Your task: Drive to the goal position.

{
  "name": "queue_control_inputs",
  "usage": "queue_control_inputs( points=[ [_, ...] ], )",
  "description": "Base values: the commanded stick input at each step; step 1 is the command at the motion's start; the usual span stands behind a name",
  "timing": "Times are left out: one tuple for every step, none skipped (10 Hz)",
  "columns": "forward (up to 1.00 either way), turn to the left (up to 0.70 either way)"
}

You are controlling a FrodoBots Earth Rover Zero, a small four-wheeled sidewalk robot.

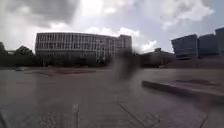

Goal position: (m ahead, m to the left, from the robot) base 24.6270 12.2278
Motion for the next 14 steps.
queue_control_inputs(
  points=[
    [0.7, 0.0],
    [0.7, 0.0],
    [0.7, 0.0],
    [0.7, 0.0],
    [0.7, 0.0],
    [0.7, 0.0],
    [0.7, 0.0],
    [0.7, 0.0],
    [0.7, 0.0],
    [0.7, 0.0],
    [0.7, 0.0],
    [0.7, 0.0],
    [0.7, 0.0],
    [0.7, 0.0]
  ],
)
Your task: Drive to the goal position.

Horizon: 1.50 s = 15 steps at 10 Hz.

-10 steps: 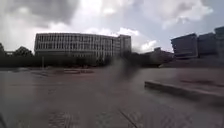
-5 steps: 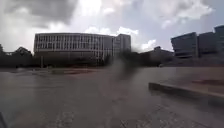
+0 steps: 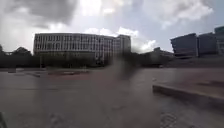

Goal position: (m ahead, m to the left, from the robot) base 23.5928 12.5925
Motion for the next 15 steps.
queue_control_inputs(
  points=[
    [0.7, 0.0],
    [0.7, 0.0],
    [0.7, 0.0],
    [0.7, 0.0],
    [0.7, 0.0],
    [0.7, 0.0],
    [0.7, 0.0],
    [0.7, 0.0],
    [0.7, 0.0],
    [0.7, 0.0],
    [0.7, 0.0],
    [0.7, 0.0],
    [0.7, 0.0],
    [0.7, -0.03],
    [0.7, -0.06]
  ],
)
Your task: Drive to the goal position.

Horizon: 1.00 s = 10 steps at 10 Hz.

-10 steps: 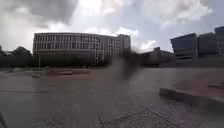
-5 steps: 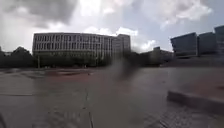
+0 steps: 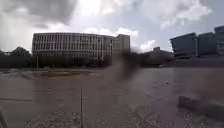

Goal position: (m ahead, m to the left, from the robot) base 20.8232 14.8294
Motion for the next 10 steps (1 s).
queue_control_inputs(
  points=[
    [0.7, -0.08],
    [0.7, -0.16],
    [0.7, -0.34],
    [0.7, -0.34],
    [0.7, -0.22],
    [0.7, 0.0],
    [0.7, 0.0],
    [0.7, 0.0],
    [0.7, 0.0],
    [0.7, 0.0]
  ],
)
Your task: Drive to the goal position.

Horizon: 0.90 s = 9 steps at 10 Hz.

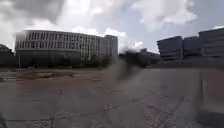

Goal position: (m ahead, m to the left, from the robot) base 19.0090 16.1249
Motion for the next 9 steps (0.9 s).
queue_control_inputs(
  points=[
    [0.7, 0.0],
    [0.7, 0.0],
    [0.7, 0.0],
    [0.7, 0.0],
    [0.7, 0.0],
    [0.7, 0.0],
    [0.7, 0.0],
    [0.7, 0.0],
    [0.7, 0.0]
  ],
)
